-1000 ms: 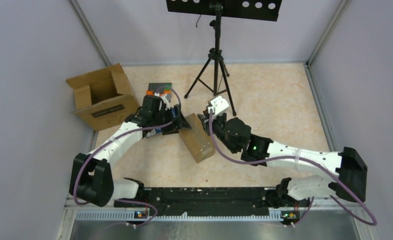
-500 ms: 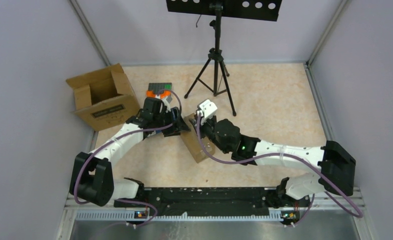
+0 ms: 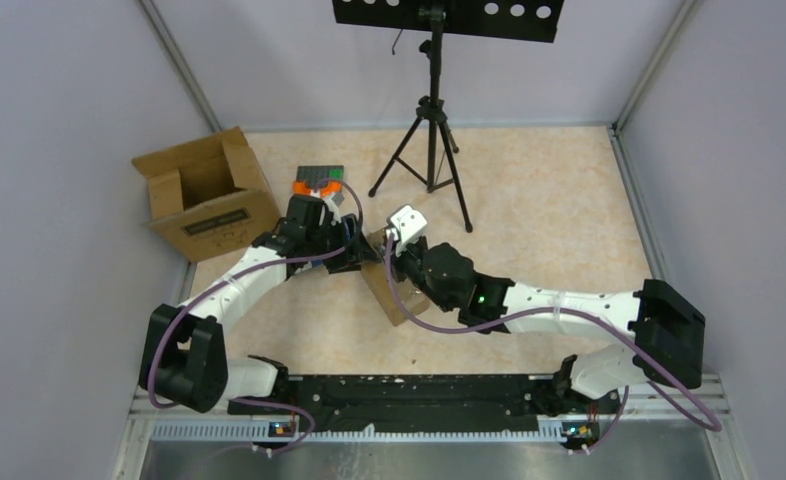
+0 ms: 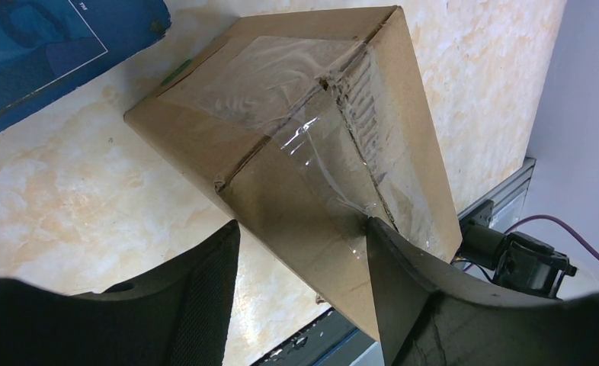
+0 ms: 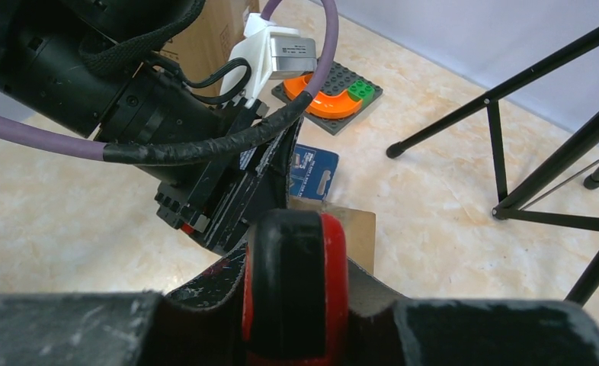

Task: Unpack the express box
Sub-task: Cut the express box at the center of the board.

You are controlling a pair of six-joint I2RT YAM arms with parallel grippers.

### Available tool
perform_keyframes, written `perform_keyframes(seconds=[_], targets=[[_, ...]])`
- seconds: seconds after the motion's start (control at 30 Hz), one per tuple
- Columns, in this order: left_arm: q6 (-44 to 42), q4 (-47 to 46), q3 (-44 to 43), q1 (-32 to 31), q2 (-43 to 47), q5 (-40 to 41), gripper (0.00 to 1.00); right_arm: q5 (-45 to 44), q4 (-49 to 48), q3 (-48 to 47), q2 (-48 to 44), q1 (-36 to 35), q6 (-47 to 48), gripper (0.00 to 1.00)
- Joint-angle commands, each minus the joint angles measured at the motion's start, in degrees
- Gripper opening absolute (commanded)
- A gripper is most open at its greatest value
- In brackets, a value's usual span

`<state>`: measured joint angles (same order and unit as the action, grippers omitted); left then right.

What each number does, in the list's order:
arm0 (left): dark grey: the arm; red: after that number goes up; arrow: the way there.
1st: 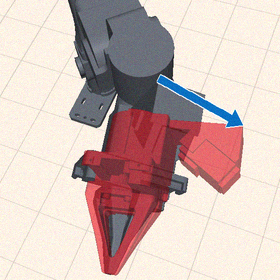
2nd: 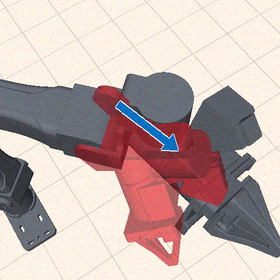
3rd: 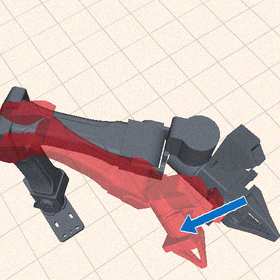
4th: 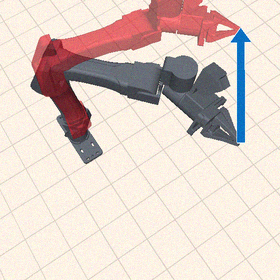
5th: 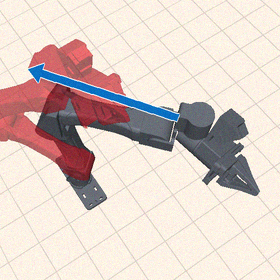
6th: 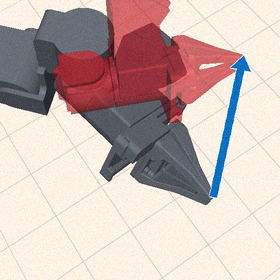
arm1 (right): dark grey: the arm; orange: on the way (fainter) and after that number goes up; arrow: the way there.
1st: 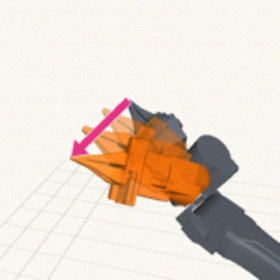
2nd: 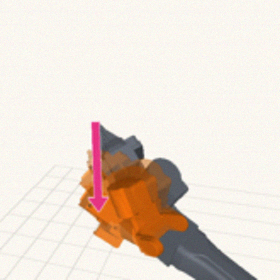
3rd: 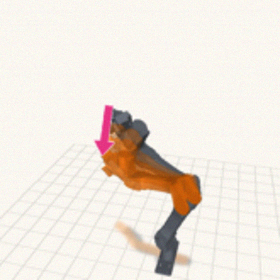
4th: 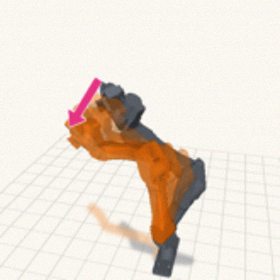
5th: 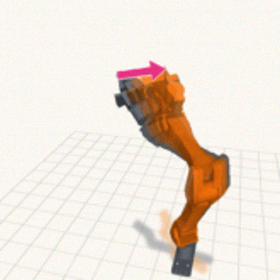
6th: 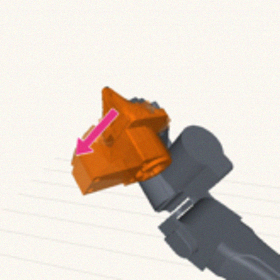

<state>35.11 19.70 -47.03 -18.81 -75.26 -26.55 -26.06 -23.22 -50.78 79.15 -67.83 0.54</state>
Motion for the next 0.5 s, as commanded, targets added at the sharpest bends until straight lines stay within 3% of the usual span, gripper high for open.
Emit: perform_keyframes(seconds=[0.0,0.47], targets=[[-0.4,0.3,1.3,0.1,-0.2,2.7,0.64,-1.0,-2.5,-0.7,-1.5,-0.7,0.5,0.00],[0.2,0.3,1.4,0.1,0.1,3.1,0.64,-3.4,-1.5,1.7,-4.0,-1.4,1.1,0.00]])
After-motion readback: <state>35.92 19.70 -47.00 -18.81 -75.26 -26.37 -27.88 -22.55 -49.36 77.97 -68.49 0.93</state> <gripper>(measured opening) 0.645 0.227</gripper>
